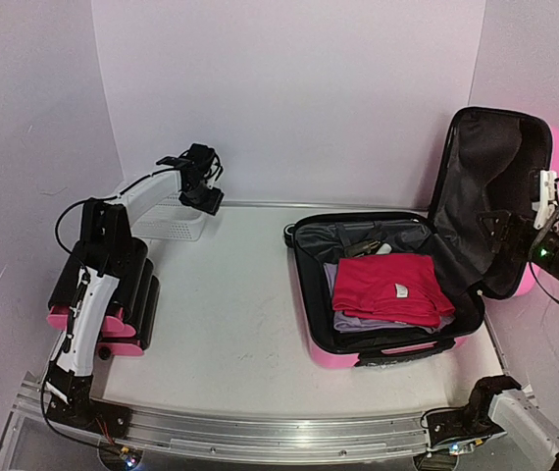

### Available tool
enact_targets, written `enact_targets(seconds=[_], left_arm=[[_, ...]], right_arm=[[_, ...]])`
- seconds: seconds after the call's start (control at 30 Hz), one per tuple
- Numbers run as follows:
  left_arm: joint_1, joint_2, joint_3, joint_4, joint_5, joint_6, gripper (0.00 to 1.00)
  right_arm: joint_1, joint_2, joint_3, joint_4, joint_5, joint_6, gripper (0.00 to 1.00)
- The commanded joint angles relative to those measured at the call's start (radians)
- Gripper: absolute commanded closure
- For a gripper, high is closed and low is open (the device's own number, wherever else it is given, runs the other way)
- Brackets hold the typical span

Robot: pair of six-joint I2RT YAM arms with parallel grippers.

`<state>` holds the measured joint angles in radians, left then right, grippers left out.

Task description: Open, take out, and arrange the luggage

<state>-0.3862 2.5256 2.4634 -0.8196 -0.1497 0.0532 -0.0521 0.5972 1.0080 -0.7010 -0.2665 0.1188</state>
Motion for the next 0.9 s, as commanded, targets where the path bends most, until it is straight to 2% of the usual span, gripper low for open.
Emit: enact_targets(seconds=[0.0, 0.13, 0.23, 0.3, 0.43, 0.53, 0.63, 0.67, 0.73, 0.87], left_arm=[[0.01, -0.022, -0.038, 0.004, 0.03, 0.005, 0.43], [0.005, -0.063, -0.116, 0.002, 0.094, -0.019, 0.63], [-0.001, -0.094, -0.165, -0.001, 0.129, -0.043, 0.71], [-0.009, -0.104, -0.169, -0.02, 0.146, -0.09, 0.8], [-0.07, -0.131, -0.176, -0.024, 0.131, -0.142, 0.8], [-0.126, -0.145, -0.182, -0.025, 0.118, -0.236, 0.82], [-0.158, -0.183, -0.202, -0.022, 0.083, -0.379, 0.89], [-0.163, -0.199, -0.204, -0.019, 0.084, -0.432, 0.94], [-0.166, -0.241, -0.209, 0.0, 0.115, -0.522, 1.0], [-0.172, -0.337, -0.227, 0.09, 0.237, -0.679, 1.0]], right_arm=[[-0.005, 0.017, 0.023, 0.011, -0.042, 0.006, 0.02], [-0.004, 0.041, 0.014, 0.031, -0.054, 0.021, 0.02], [-0.005, 0.052, 0.014, 0.046, -0.057, 0.025, 0.02], [-0.005, 0.055, 0.009, 0.056, -0.06, 0.029, 0.02], [-0.004, 0.057, -0.009, 0.08, -0.06, 0.037, 0.02], [-0.005, 0.059, -0.016, 0.088, -0.06, 0.034, 0.02], [-0.005, 0.062, -0.019, 0.089, -0.058, 0.029, 0.02], [-0.004, 0.06, -0.019, 0.089, -0.059, 0.026, 0.02], [-0.005, 0.058, -0.017, 0.088, -0.062, 0.022, 0.02], [-0.005, 0.053, -0.021, 0.087, -0.062, 0.01, 0.02]])
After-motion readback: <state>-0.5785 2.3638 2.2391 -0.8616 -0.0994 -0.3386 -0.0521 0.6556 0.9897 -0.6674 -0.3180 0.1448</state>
